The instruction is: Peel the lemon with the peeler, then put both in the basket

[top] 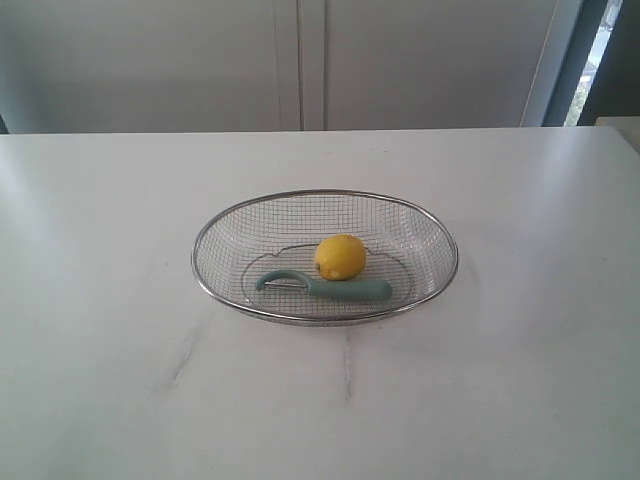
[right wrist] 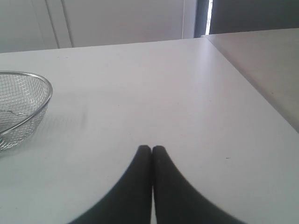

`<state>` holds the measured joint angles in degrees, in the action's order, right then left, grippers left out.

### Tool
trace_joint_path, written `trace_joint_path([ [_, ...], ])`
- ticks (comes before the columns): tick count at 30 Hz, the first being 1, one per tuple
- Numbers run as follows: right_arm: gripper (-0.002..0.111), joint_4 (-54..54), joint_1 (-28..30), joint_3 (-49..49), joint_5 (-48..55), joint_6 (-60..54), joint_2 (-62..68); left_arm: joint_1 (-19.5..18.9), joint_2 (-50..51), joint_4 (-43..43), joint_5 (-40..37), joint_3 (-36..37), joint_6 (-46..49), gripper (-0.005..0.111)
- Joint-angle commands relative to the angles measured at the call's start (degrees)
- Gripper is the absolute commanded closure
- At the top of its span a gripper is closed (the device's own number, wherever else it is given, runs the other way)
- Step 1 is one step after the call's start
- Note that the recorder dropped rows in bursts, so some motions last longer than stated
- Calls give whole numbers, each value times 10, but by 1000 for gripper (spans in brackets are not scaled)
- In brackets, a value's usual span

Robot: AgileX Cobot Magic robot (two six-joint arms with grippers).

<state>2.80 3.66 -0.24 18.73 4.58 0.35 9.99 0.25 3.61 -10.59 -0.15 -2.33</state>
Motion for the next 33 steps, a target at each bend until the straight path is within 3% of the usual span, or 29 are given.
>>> trace_joint_path([
  [1,108,4,-5,2,-13,3,-3,-2,-3,3,3,1,2,107],
  [9,108,3,-86,2,-9,3,-3,-2,-3,3,3,1,2,107],
  [33,108,2,-86,2,-8,3,-3,-2,-3,3,3,1,2,107],
])
